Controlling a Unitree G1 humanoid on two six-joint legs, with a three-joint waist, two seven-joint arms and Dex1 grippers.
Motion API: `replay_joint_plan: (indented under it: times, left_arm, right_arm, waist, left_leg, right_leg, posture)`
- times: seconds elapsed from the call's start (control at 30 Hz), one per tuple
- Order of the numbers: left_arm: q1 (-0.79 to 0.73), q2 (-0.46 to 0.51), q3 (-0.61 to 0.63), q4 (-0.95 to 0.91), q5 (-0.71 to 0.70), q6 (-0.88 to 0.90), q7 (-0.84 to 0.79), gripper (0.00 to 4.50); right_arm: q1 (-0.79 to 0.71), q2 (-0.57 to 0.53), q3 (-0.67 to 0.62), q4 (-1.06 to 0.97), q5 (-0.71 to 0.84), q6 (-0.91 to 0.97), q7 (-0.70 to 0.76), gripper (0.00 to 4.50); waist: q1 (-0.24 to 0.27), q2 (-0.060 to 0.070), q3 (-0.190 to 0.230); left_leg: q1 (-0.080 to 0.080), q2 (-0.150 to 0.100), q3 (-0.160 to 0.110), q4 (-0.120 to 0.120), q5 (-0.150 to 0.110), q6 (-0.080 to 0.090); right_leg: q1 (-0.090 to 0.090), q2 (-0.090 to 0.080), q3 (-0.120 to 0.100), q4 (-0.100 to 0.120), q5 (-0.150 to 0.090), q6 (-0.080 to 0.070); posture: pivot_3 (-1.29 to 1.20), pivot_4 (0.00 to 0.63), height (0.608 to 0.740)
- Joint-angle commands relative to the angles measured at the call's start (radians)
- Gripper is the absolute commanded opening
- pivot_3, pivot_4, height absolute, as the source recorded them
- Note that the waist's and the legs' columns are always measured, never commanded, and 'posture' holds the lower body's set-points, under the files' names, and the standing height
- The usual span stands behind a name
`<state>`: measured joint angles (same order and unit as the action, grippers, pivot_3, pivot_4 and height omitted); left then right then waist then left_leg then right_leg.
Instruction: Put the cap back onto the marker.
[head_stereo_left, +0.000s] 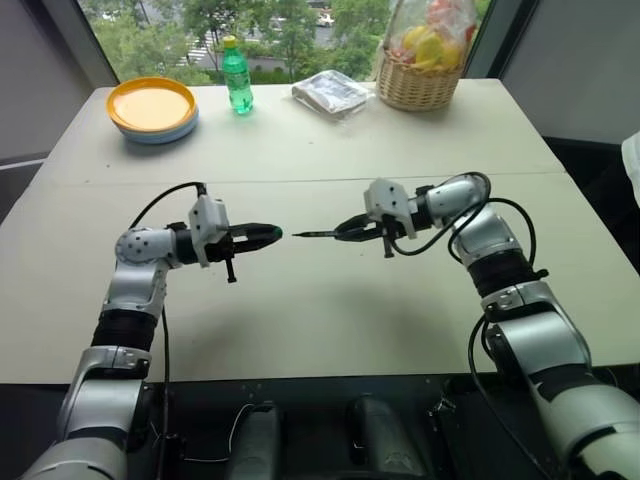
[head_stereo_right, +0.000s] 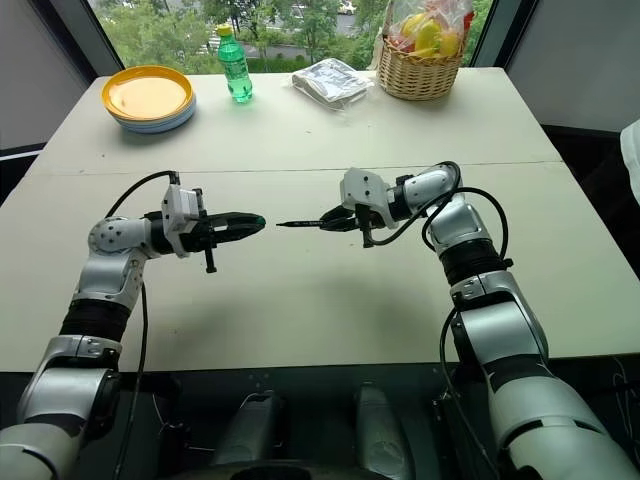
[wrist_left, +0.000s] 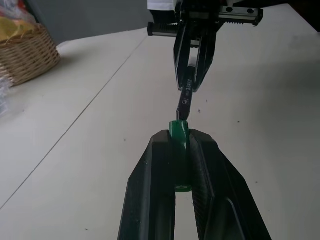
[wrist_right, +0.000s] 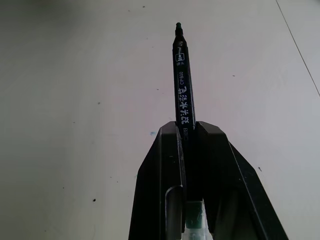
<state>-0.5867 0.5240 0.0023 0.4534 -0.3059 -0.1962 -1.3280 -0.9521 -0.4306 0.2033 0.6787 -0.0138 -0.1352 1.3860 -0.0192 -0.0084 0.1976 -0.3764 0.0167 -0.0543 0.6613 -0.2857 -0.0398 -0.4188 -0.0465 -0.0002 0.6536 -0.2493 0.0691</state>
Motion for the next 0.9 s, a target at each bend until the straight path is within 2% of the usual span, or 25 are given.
replay_joint_plan:
  times: [0.03, 0.9]
  left_arm:
    - [0.011, 0.018, -0.006, -0.047, -0.011, 0.022, -0.017, 0.0]
    - [-0.021, 0.007, -0.026, -0.006, 0.019, -0.001, -0.008, 0.0]
  right_arm:
    - [-0.032, 0.002, -0.004, -0.033, 0.026, -0.001, 0.005, 0.02]
    - [-0.002, -0.009, 0.02, -0.118, 0.04, 0.051, 0.023, 0.02]
  waist:
    - [0.0, 0.0, 0.0]
    - [0.001, 0.0, 0.0]
  left_leg:
    - [0.0, 0.0, 0.0, 0.0, 0.0, 0.0]
    - [0.0, 0.0, 0.0, 0.0, 0.0, 0.0]
  right_leg:
    - [0.0, 0.0, 0.0, 0.0, 0.0, 0.0]
    - [0.0, 0.0, 0.0, 0.0, 0.0, 0.0]
  posture:
    - [0.0, 0.15, 0.74]
    - [0.0, 0.15, 0.74]
